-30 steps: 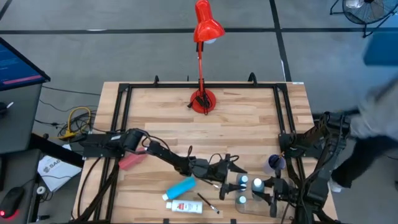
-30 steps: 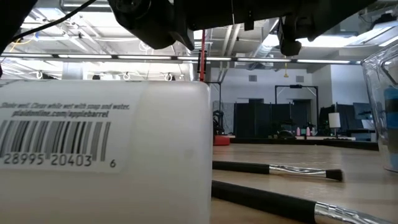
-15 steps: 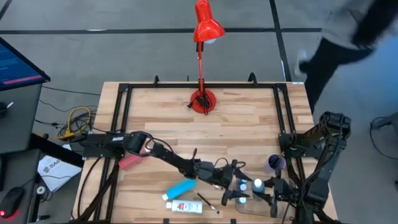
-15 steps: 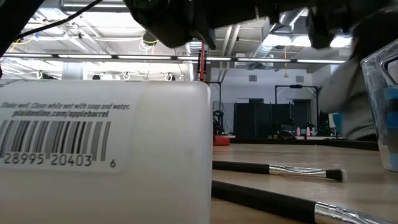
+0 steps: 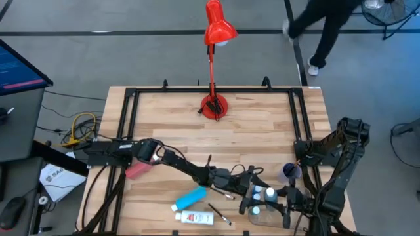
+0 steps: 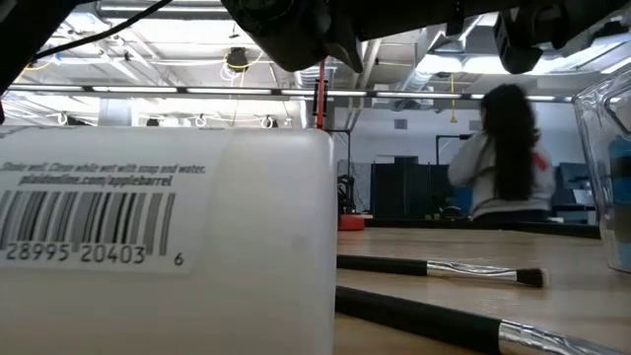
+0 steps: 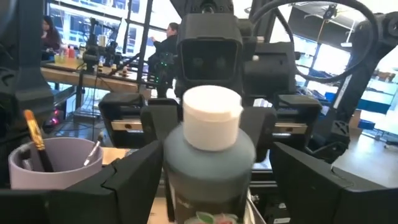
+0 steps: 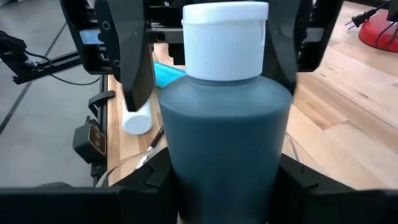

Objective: Pick & Place Paint Supplies
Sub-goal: Adjust the black paint bottle in the transparent bin

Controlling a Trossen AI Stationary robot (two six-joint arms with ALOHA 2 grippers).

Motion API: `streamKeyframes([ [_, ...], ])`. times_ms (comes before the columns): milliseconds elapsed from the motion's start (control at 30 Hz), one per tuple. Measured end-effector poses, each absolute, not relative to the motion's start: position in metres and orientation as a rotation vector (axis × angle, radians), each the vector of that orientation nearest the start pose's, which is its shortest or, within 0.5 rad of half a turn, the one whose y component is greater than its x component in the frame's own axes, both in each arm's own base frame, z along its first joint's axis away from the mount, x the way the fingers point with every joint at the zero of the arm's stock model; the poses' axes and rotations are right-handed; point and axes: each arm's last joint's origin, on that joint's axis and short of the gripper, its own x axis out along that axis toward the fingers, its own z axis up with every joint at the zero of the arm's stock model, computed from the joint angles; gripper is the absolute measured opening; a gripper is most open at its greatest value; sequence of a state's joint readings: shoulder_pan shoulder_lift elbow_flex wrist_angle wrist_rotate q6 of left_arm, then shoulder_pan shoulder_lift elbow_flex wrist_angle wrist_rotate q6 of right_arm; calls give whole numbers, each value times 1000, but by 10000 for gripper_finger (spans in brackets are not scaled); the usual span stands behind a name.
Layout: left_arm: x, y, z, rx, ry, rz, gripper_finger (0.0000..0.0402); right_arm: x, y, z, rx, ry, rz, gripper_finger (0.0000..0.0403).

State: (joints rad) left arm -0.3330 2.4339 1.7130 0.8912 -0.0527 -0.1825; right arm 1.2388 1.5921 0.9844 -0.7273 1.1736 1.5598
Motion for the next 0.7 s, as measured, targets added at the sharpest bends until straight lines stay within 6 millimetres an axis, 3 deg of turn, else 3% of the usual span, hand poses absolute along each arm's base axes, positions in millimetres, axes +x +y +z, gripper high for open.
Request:
streamKeyframes([
  [400,511,-174,174,-209,-134,-292,278,120,256,201,287,349,-281,158],
  [700,511,-173,174,-190,-133,-280,210,122,255,201,287,346,-286,160],
])
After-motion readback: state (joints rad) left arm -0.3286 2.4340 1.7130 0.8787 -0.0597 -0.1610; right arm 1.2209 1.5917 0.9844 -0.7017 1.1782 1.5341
